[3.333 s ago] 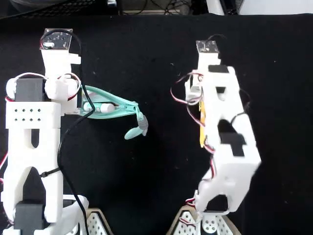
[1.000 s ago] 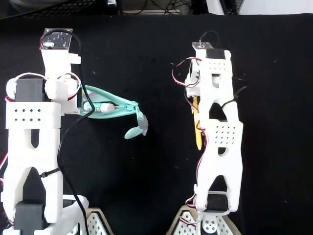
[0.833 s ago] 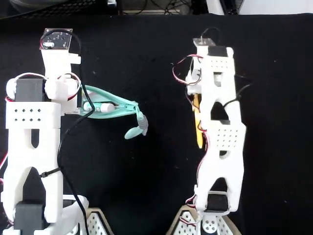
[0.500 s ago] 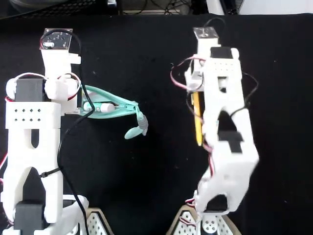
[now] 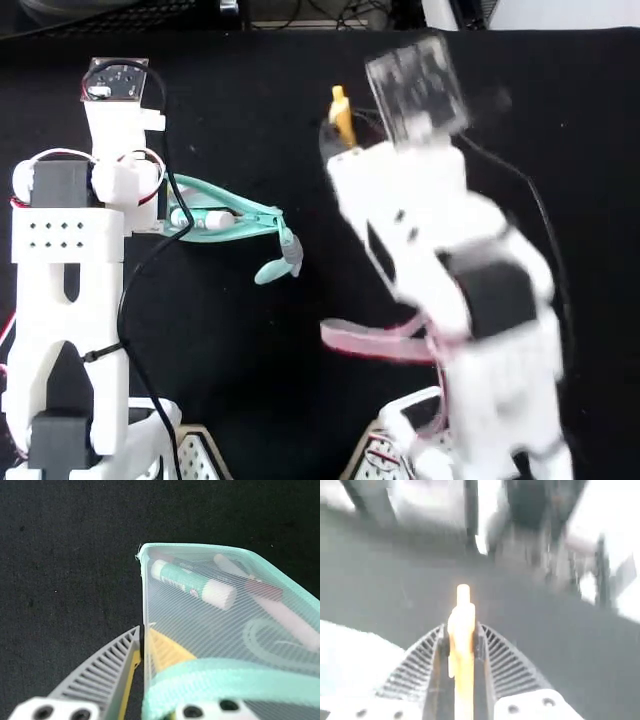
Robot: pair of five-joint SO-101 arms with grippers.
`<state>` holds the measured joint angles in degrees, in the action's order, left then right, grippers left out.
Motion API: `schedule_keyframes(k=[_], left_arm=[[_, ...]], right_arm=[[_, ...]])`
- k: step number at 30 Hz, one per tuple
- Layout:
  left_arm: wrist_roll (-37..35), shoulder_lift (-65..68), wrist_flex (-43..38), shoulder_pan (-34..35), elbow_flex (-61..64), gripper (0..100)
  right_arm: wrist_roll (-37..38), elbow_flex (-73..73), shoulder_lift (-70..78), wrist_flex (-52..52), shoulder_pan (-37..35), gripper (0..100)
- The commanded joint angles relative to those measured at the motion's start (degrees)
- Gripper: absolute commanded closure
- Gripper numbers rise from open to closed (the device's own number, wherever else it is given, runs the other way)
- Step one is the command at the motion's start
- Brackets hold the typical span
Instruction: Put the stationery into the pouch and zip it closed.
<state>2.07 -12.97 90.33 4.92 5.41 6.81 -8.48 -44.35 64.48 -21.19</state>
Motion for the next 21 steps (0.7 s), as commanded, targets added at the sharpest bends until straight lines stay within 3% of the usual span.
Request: schedule_keyframes(k=[1, 7, 16, 21], left_arm=[[0.00, 1.85, -0.62, 0.13, 4.00, 97], [-0.18, 1.85, -0.70, 0.13, 4.00, 97], [-0.09, 1.85, -0.62, 0.13, 4.00, 97], [-0.09, 1.85, -0.70, 0.13, 4.00, 97]], right_arm=[[0.26, 0.04, -8.22, -2.37, -7.21, 98.6], [0.70, -5.76, -16.92, -10.46, -20.31, 98.6], [0.79, -38.11, -24.66, -50.64, -21.89, 98.6], [5.01, -39.69, -24.57, -52.92, -23.47, 98.6]])
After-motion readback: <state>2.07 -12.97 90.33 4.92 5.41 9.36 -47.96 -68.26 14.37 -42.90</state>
